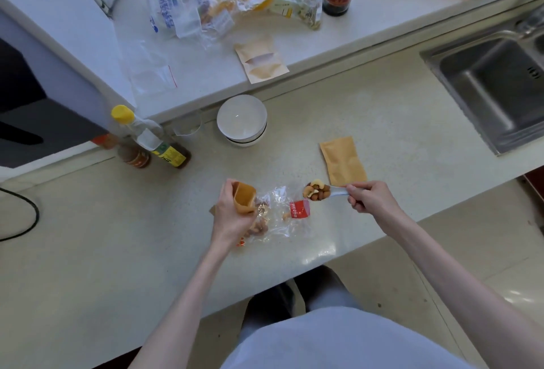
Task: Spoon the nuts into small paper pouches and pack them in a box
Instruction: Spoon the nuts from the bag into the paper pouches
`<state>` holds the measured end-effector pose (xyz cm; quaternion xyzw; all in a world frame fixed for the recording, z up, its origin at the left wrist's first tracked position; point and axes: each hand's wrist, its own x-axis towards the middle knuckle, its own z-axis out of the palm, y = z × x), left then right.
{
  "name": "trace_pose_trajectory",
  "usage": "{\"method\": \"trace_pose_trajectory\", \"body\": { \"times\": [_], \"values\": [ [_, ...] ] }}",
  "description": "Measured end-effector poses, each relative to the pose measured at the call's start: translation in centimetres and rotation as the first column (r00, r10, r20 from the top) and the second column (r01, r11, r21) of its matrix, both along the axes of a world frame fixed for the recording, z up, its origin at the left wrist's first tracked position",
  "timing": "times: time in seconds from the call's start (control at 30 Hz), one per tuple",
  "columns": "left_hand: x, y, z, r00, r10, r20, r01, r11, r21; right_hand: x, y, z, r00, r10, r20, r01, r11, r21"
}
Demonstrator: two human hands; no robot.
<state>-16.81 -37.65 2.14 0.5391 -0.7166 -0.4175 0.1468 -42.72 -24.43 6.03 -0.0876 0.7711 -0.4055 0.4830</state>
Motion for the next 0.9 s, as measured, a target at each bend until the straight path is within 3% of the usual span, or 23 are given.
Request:
{"method": "trace_pose_trajectory", "body": {
  "times": [0.2,0.43,0.9],
  "values": [
    [-3.1,-0.2,5.1,0.994,-0.099,-0.05,0.088,0.979,-0.186,1.2,-3.0,8.6,0.989,0.145,-0.032,-0.149,0.975,-0.162],
    [-3.6,-1.3,9.8,0.991,-0.098,-0.09,0.058,0.926,-0.374,3.0,-5.6,15.8,0.958,0.252,-0.139,-0.279,0.929,-0.242],
    [0.0,-2.5,13.7,0.991,-0.097,-0.091,0.038,0.864,-0.503,8.8,-7.2,20.4,0.925,0.284,-0.254,-0.349,0.899,-0.265]
  ]
}}
